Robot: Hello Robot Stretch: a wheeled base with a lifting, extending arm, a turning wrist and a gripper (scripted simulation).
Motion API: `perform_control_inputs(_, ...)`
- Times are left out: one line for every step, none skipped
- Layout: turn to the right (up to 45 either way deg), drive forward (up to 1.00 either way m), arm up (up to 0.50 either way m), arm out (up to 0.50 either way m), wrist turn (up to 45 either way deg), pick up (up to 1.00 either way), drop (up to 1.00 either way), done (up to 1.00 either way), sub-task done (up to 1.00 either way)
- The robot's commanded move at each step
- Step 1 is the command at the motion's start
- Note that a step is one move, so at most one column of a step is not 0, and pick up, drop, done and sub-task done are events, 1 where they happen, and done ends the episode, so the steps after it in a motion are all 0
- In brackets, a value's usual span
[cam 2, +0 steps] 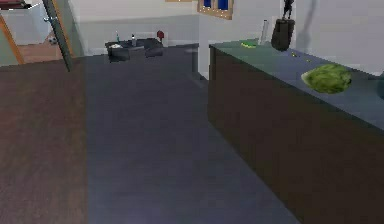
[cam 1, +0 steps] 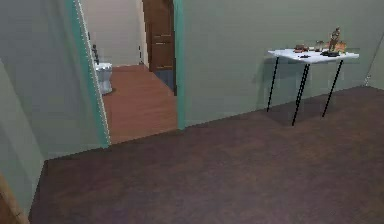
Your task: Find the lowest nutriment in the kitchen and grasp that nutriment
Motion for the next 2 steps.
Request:
perform_control_inputs(27.0,0.0,0.0,0.0,0.0,0.0,0.0,0.0,0.0)
perform_control_inputs(0.0,0.05,0.0,0.0,0.0,0.0,0.0,0.0,0.0)
